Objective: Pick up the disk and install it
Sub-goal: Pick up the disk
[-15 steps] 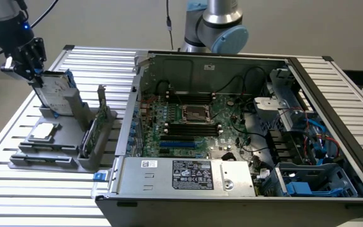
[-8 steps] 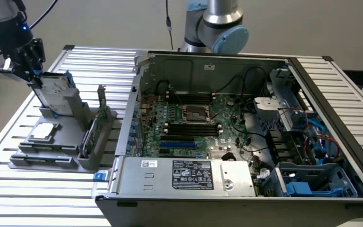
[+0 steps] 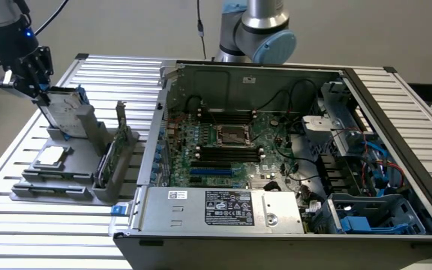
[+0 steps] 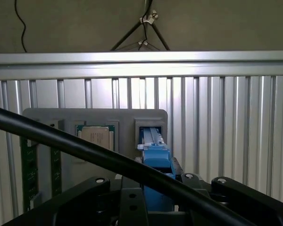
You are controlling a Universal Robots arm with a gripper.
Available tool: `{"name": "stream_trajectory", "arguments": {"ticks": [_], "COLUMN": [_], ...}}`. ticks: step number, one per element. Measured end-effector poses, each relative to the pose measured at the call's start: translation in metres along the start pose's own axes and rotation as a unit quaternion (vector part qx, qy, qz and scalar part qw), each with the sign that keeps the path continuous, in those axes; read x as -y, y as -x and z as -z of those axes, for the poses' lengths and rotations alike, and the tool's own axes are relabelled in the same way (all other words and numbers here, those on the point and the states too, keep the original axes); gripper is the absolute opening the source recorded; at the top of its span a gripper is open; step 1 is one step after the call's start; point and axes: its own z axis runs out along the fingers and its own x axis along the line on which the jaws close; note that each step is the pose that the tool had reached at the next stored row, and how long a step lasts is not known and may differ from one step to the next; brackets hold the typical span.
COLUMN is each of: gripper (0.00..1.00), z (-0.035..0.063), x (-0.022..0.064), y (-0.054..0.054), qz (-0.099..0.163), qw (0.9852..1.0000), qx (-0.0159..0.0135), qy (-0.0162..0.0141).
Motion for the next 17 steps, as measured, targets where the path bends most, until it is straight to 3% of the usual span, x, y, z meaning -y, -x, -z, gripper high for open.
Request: {"name": "stream_trajectory", "arguments": {"ticks": [17], "gripper": [0.33], "z": [0.0034], "x": [0.0], "y": [0.0001], "qz": [0.0], "qw": [1.0], "qx": [0.0], "qy": [0.0]}}
